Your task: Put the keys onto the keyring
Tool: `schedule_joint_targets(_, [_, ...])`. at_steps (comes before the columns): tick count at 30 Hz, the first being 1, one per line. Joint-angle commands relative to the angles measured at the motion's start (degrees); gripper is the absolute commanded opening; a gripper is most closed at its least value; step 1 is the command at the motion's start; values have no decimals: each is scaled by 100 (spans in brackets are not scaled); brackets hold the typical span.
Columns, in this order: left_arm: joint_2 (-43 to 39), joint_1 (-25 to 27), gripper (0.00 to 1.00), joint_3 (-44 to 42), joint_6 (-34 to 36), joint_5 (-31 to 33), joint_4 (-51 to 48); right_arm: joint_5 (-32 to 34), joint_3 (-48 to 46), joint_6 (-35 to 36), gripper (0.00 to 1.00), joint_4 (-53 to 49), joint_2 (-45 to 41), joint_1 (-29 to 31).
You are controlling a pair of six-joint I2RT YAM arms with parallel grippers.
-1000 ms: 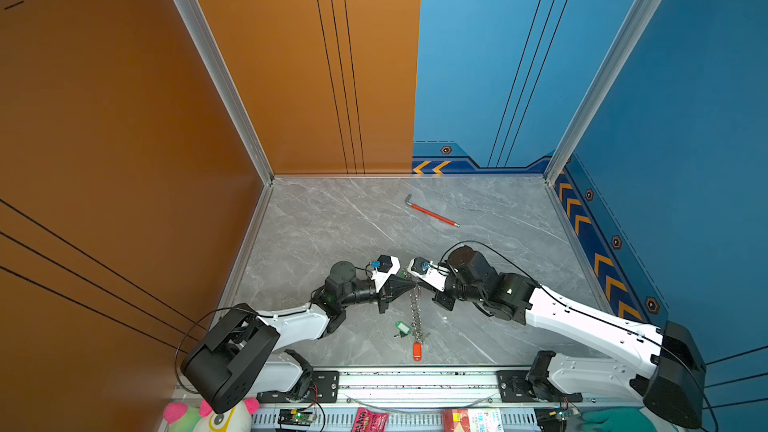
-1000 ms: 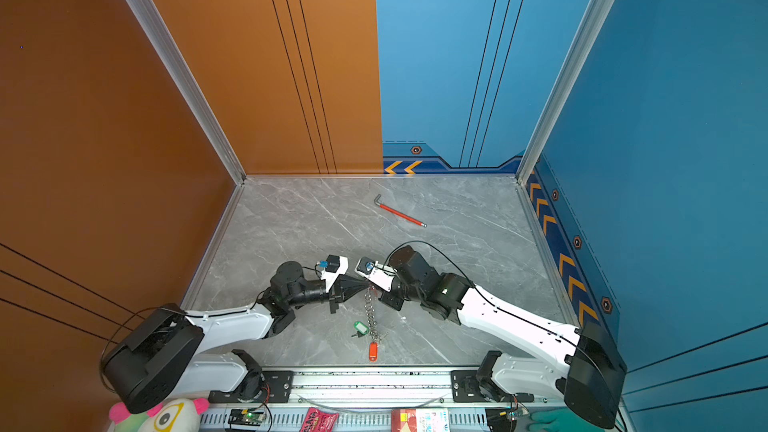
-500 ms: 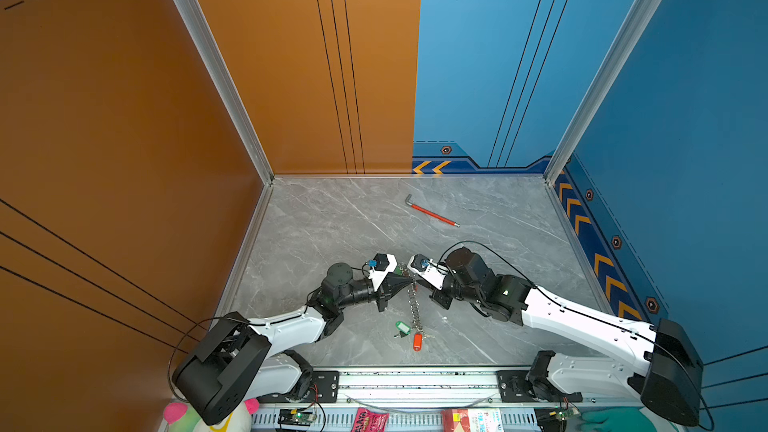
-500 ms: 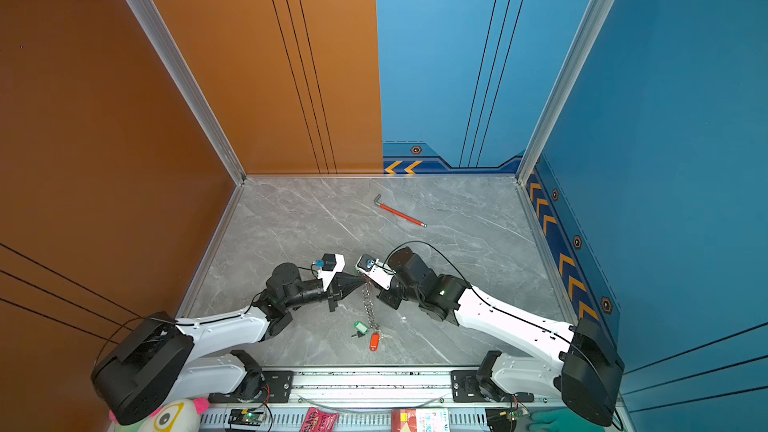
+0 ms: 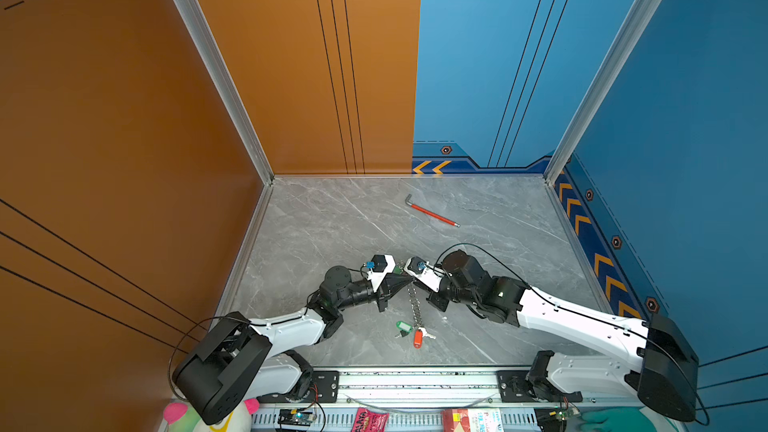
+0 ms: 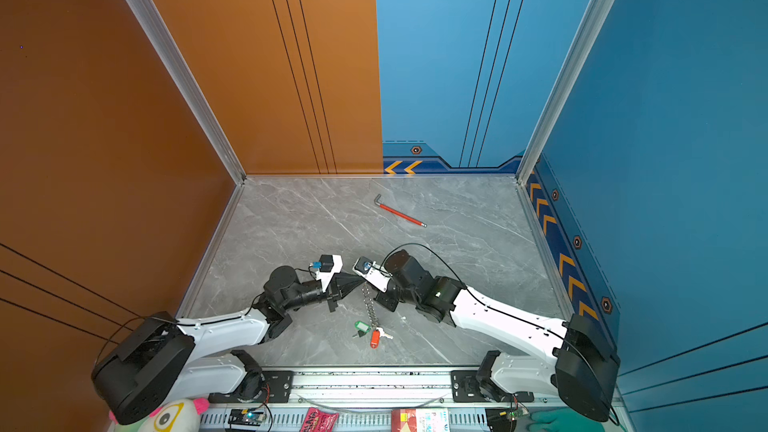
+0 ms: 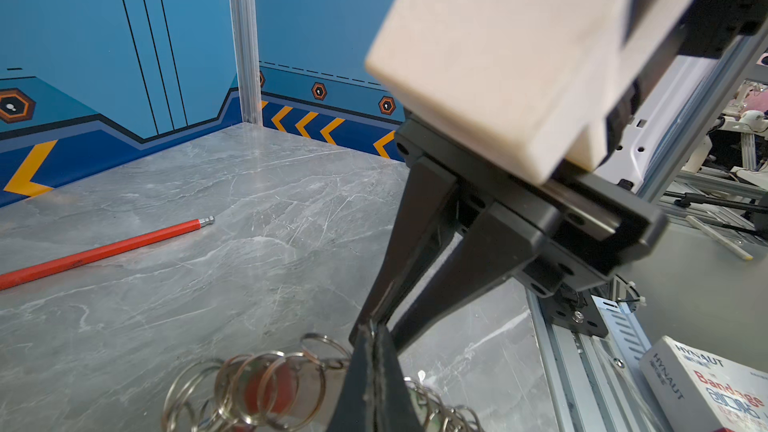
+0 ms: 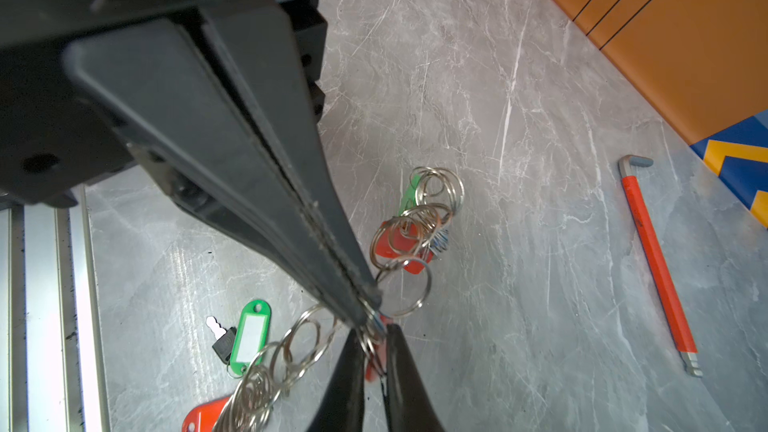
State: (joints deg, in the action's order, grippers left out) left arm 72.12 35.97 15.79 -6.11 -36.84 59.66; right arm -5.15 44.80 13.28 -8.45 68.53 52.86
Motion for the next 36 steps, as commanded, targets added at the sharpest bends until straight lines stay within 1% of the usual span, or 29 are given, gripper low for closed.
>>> schedule_joint_targets(1, [-6,59,0,-34,-16,49,353,-476,-169,-161,12,95,-460,-273])
schedule_joint_targets(3, [-6,92,0,-37,30,44,353,-846,-278,-151,14,165,-653,-412])
schedule_joint_targets(7, [-8,169,0,-28,92,-54,362,-1132,-508,-157,18,490,-906,-553])
schedule_joint_targets(10, [-37,215,0,-13,99,-171,362,-1381,-601,-180,18,712,-962,-635])
schedule_joint_targets(15, [-95,221,0,-2,91,-373,362,-1818,-637,-93,17,756,-969,-672])
schedule_joint_targets(21, [-94,234,0,16,72,-569,362,-2059,-665,-55,14,744,-960,-659])
schedule_joint_targets(30, [-136,231,0,25,35,-684,362,-1913,-656,83,13,599,-772,-564])
schedule_joint_targets(36, [-145,244,0,20,43,-694,362,-1867,-744,80,13,725,-676,-550])
